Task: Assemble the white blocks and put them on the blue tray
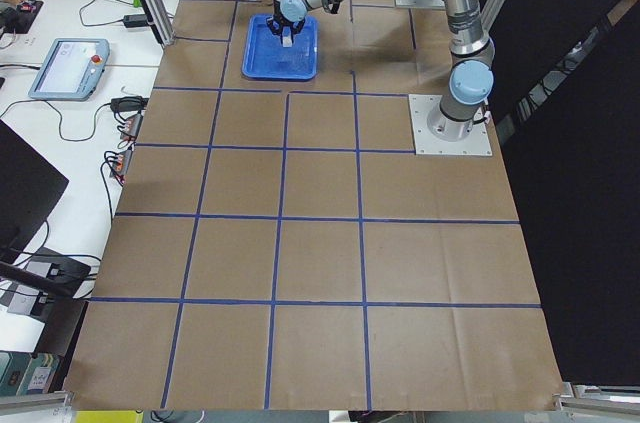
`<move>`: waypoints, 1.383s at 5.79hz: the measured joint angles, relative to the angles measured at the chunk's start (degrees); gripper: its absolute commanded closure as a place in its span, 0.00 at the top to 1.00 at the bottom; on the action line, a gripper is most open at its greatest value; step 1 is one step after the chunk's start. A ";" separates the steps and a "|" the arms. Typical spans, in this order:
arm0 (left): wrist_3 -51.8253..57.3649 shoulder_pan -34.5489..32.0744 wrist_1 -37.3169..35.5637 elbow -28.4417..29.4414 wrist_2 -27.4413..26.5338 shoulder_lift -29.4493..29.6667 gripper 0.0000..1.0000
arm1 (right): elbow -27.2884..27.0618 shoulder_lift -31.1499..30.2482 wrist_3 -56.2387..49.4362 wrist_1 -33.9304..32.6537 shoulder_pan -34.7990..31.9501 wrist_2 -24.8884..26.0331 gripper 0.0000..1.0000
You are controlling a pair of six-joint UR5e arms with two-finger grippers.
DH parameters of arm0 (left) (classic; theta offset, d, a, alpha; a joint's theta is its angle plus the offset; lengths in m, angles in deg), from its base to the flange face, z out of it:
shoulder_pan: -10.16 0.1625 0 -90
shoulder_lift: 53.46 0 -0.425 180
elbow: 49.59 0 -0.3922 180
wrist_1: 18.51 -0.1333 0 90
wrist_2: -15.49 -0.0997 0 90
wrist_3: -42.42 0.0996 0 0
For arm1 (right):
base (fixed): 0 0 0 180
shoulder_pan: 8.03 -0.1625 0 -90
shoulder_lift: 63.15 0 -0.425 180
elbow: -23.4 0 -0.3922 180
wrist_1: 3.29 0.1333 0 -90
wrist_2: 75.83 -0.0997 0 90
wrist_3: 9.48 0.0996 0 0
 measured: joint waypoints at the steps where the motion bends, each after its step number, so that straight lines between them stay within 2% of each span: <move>1: 1.04 -0.42 -1.86 -0.12 0.03 1.65 0.13 | -0.03 0.49 0.00 -0.84 0.00 -0.01 0.89; 2: 1.33 -0.52 -3.26 -0.23 0.05 3.04 0.38 | 0.02 0.64 0.00 -1.12 0.00 0.00 0.67; 3: 1.40 -0.54 -4.48 -0.32 0.05 3.81 0.87 | 0.09 0.63 0.00 -1.43 0.00 0.02 0.50; 4: 1.65 -0.53 -6.06 -0.59 0.23 4.29 0.88 | 0.19 0.57 0.00 -1.82 0.00 0.20 0.37; 5: 2.47 -0.49 -6.97 -0.92 0.32 4.37 0.88 | 0.33 0.48 0.00 -1.99 0.00 0.36 0.32; 7: 3.54 -0.08 -4.81 0.03 0.17 1.95 0.88 | 0.71 -0.18 0.20 -1.99 0.00 0.37 0.31; 8: 3.99 1.13 -0.20 0.47 1.09 -2.14 0.88 | 0.67 -1.69 0.60 -1.63 0.00 0.52 0.31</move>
